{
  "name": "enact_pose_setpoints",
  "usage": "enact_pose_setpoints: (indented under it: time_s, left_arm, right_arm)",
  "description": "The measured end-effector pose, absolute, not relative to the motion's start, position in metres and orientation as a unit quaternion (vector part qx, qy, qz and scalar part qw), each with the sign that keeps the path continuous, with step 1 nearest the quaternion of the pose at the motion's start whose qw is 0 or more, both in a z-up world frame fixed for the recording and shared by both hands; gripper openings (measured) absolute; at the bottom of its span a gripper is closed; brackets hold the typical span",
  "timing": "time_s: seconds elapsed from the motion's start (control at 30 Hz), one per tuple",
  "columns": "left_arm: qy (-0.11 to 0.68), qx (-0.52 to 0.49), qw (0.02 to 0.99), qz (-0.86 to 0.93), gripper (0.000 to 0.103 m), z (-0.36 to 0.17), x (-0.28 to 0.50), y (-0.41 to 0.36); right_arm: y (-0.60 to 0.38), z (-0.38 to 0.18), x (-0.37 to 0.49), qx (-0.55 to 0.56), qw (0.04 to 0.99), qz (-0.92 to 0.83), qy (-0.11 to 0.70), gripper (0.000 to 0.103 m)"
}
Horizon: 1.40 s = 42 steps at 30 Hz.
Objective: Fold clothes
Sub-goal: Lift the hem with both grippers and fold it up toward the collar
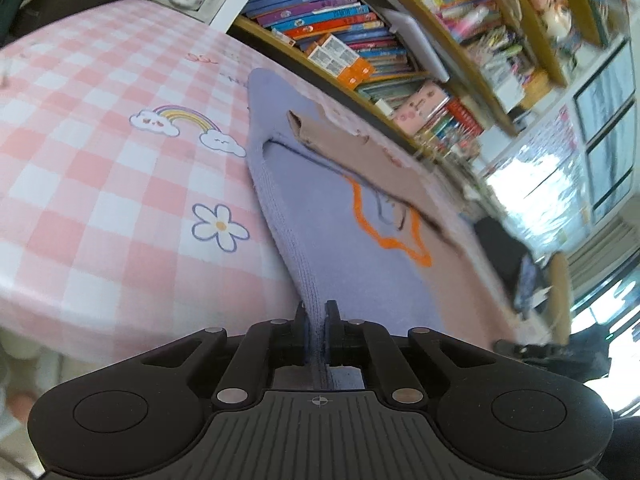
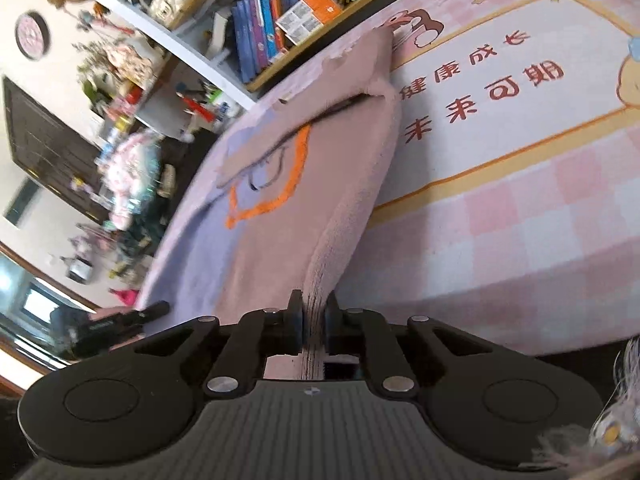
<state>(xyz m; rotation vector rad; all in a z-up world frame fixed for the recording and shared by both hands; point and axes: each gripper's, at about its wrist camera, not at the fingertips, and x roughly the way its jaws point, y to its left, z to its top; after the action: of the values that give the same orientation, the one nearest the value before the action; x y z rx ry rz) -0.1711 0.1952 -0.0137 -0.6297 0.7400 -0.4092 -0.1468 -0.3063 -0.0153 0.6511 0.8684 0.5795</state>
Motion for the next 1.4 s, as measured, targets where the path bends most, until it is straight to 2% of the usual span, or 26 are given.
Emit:
enact_pose_setpoints:
  time_s: [0.17, 0.3, 0.43, 0.67, 0.9, 0.97, 1.0, 1.07, 1.13, 1.17, 1.2, 1.3, 1.4]
  left_arm:
    - [0.282, -0.381, 0.846, -0.243, 0.005, -0.003, -0.159, 0.205]
    - [0.222, -0.438, 0.833, -0.255, 0.005, 0.007, -0.120, 0.207]
    - [0.196, -0.462, 0.834, -0.229, 0.005, 0.018, -0.068, 0.208]
    - [0.219, -0.451, 0.846, -0.183, 0.006, 0.020, 0.003, 0.201]
    - [0.263, -0.436, 0.850, -0.136, 0.006, -0.008, 0.043, 0.205]
    - [0.282, -0.434, 0.847, -0.122, 0.010, -0.015, 0.050, 0.207]
    - [0.292, -0.433, 0.845, -0.115, 0.013, -0.018, 0.054, 0.208]
    - [0.283, -0.408, 0.861, -0.110, 0.023, -0.008, 0.049, 0.210]
    - [0.254, -0.356, 0.893, -0.110, 0.044, 0.008, 0.038, 0.211]
    - [0.237, -0.319, 0.911, -0.109, 0.047, 0.017, 0.032, 0.209]
    - [0.219, -0.282, 0.928, -0.109, 0.047, 0.026, 0.026, 0.207]
    - [0.227, -0.160, 0.954, -0.113, 0.047, 0.037, 0.026, 0.189]
    - [0.258, -0.102, 0.955, -0.105, 0.047, 0.027, 0.038, 0.174]
  right_arm:
    - [-0.318, 0.002, -0.137, 0.368, 0.804, 0.313, 0.346, 0.008]
    - [-0.325, 0.026, -0.103, 0.405, 0.806, 0.330, 0.278, 0.008]
    - [-0.327, 0.040, -0.056, 0.431, 0.813, 0.308, 0.243, 0.008]
    - [-0.322, 0.035, 0.033, 0.445, 0.822, 0.251, 0.250, 0.009]
    - [-0.324, -0.008, 0.093, 0.454, 0.818, 0.206, 0.287, 0.010]
    - [-0.324, -0.019, 0.106, 0.452, 0.817, 0.193, 0.301, 0.015]
    - [-0.324, -0.024, 0.111, 0.448, 0.817, 0.188, 0.309, 0.029]
    - [-0.329, -0.022, 0.111, 0.430, 0.827, 0.189, 0.308, 0.035]
    - [-0.335, -0.013, 0.106, 0.404, 0.843, 0.195, 0.296, 0.051]
    - [-0.336, -0.007, 0.102, 0.384, 0.855, 0.196, 0.289, 0.062]
    - [-0.335, 0.002, 0.096, 0.339, 0.878, 0.190, 0.280, 0.068]
    - [-0.327, 0.023, 0.085, 0.210, 0.924, 0.176, 0.267, 0.068]
    - [-0.314, 0.021, 0.088, 0.144, 0.932, 0.172, 0.283, 0.063]
